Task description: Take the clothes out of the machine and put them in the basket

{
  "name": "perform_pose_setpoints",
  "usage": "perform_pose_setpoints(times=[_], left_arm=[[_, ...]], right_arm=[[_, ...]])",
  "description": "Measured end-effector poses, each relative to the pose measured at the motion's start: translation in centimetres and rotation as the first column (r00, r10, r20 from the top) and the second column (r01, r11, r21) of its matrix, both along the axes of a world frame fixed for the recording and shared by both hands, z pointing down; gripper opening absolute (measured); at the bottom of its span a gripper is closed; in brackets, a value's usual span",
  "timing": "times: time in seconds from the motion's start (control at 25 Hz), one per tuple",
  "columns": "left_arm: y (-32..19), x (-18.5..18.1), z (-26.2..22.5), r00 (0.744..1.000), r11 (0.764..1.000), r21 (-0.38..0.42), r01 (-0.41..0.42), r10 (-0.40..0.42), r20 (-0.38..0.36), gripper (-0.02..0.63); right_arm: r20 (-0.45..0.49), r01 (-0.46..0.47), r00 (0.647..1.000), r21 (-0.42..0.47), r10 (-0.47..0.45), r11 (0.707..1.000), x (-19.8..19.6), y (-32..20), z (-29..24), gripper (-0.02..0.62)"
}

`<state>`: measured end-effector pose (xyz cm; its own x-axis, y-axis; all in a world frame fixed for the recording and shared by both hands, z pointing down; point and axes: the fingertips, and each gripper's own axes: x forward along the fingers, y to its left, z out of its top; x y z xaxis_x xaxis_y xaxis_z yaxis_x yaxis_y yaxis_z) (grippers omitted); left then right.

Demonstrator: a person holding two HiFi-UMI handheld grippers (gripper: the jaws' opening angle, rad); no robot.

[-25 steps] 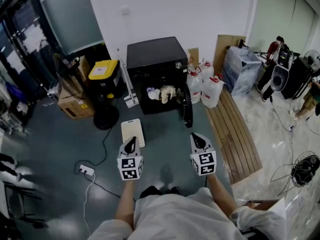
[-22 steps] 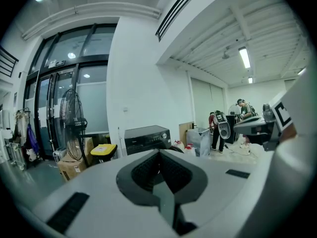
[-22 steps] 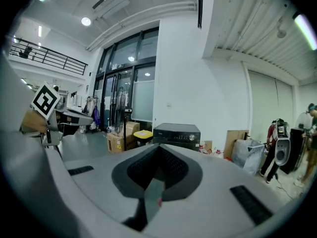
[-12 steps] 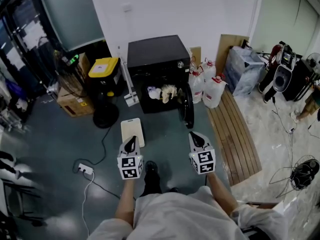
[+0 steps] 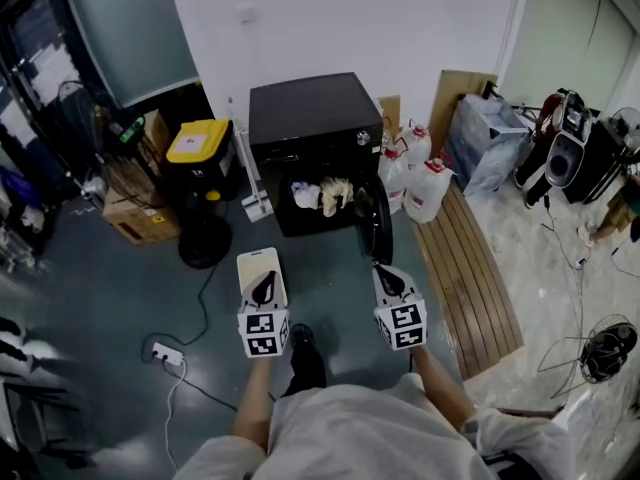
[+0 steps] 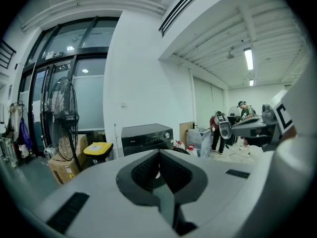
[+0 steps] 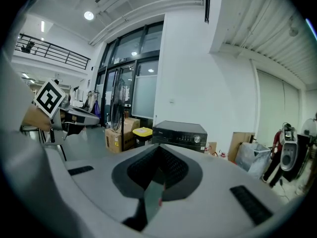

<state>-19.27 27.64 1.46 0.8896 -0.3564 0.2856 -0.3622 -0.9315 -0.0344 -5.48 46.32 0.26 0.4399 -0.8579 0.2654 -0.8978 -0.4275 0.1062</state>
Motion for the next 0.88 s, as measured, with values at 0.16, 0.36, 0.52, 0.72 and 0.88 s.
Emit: perform_pose_setpoints(times=[0.16, 0.36, 0.52, 0.72, 0.88], left_arm=[[-4.7, 3.4, 0.7, 1.000, 1.000, -0.015, -0.018, 0.018, -0.001, 0.019], [-11.0, 7.9, 0.7, 0.999, 0.998, -0.040, -0.047, 0.047, 0.004, 0.018], [-16.2, 11.4, 0.3, 0.997, 0.996, -0.046, -0.073, 0.073, 0.006, 0.020], [-22.0, 14.9, 0.2, 0.995, 0.994, -0.051, -0.100, 0.101, 0.016, 0.018], [-26.3, 17.5, 0.5, 0.993, 0.992, -0.058, -0.115, 0.116, 0.021, 0.018]], right_arm=[[0.005, -0.009, 1.000, -0.014, 0.009, 1.000, 2.6, -5.0, 0.5, 0.023], [0.021, -0.027, 0.999, -0.040, 0.028, 0.999, 6.0, -11.3, 0.6, 0.023], [0.011, -0.055, 0.998, -0.040, 0.055, 0.998, 9.0, -16.4, 0.3, 0.023], [0.002, -0.086, 0.996, -0.060, 0.086, 0.995, 12.3, -22.1, 0.3, 0.023], [0.007, -0.109, 0.994, -0.076, 0.109, 0.991, 14.8, -26.1, 0.6, 0.023]])
